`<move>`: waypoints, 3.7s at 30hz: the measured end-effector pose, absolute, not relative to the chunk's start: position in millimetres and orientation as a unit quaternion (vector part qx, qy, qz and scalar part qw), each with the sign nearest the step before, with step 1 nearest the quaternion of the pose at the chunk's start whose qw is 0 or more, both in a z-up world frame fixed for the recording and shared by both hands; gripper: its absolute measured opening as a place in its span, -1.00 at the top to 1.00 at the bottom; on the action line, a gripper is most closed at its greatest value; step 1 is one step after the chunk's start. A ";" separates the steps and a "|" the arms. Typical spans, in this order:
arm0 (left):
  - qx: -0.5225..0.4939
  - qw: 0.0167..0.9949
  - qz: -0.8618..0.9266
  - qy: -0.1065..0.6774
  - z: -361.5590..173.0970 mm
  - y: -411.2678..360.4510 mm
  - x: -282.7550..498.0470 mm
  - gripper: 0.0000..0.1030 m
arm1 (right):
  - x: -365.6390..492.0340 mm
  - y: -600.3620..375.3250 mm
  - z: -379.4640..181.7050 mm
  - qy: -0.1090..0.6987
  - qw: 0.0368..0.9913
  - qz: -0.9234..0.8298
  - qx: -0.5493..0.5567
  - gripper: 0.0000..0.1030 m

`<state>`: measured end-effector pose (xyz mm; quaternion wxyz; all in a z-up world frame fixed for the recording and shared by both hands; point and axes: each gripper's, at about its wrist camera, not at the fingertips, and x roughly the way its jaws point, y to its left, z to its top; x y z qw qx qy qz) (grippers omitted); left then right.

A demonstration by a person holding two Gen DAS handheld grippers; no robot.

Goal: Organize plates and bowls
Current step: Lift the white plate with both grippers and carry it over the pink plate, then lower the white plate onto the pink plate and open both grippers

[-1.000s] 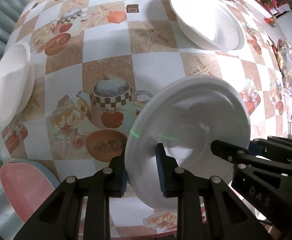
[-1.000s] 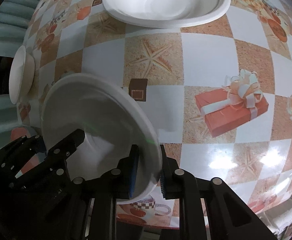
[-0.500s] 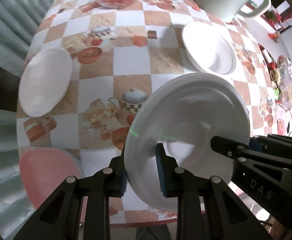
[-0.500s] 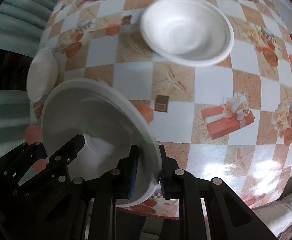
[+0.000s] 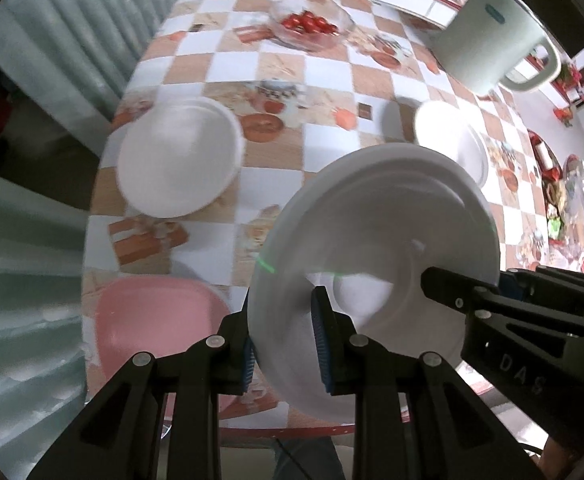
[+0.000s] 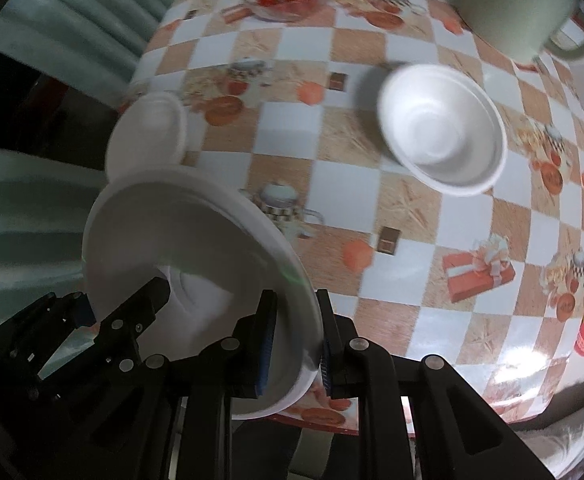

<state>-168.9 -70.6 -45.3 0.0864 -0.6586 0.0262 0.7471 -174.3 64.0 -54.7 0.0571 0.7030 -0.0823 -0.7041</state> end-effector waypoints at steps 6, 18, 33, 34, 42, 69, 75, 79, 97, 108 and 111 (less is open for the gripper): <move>-0.652 0.064 0.756 0.012 -33.7 -100.3 -169.3 0.48 | -182.2 32.4 -44.1 -0.067 0.077 -0.709 0.698 0.58; -0.636 0.031 0.771 -0.005 -16.5 -142.3 -179.5 0.47 | -196.8 -12.8 -27.6 -0.050 0.102 -0.717 0.688 0.58; -0.625 0.012 0.780 -0.011 -10.3 -169.5 -207.2 0.48 | -229.2 -41.8 -21.1 -0.044 0.118 -0.719 0.683 0.58; -0.625 0.011 0.781 -0.011 -10.8 -170.4 -209.0 0.48 | -232.6 -43.2 -21.7 -0.044 0.118 -0.720 0.683 0.58; -0.621 -0.002 0.783 -0.010 -21.0 -175.5 -235.2 0.46 | -260.0 -50.0 -33.1 -0.048 0.118 -0.719 0.683 0.58; -0.646 -0.019 0.762 -0.035 -90.4 -192.7 -287.6 0.46 | -313.1 -65.2 -105.1 -0.062 0.116 -0.694 0.708 0.58; -0.640 -0.015 0.767 -0.035 -98.5 -192.5 -289.5 0.27 | -318.2 -66.8 -112.2 -0.060 0.119 -0.692 0.710 0.57; -0.639 -0.021 0.768 -0.026 -103.8 -192.2 -287.8 -0.12 | -318.4 -69.1 -113.7 -0.043 0.119 -0.695 0.707 0.57; -0.620 -0.038 0.782 -0.049 -98.4 -207.4 -273.6 -0.99 | -311.7 -28.6 -104.6 -0.063 0.072 -0.706 0.702 -0.65; -0.617 -0.032 0.786 -0.037 -84.2 -198.6 -257.1 -0.99 | -294.8 -20.8 -90.4 -0.074 0.074 -0.698 0.708 -0.66; -0.618 -0.028 0.785 -0.037 -81.3 -196.4 -249.1 -0.99 | -288.0 -19.8 -86.5 -0.071 0.076 -0.701 0.705 -0.66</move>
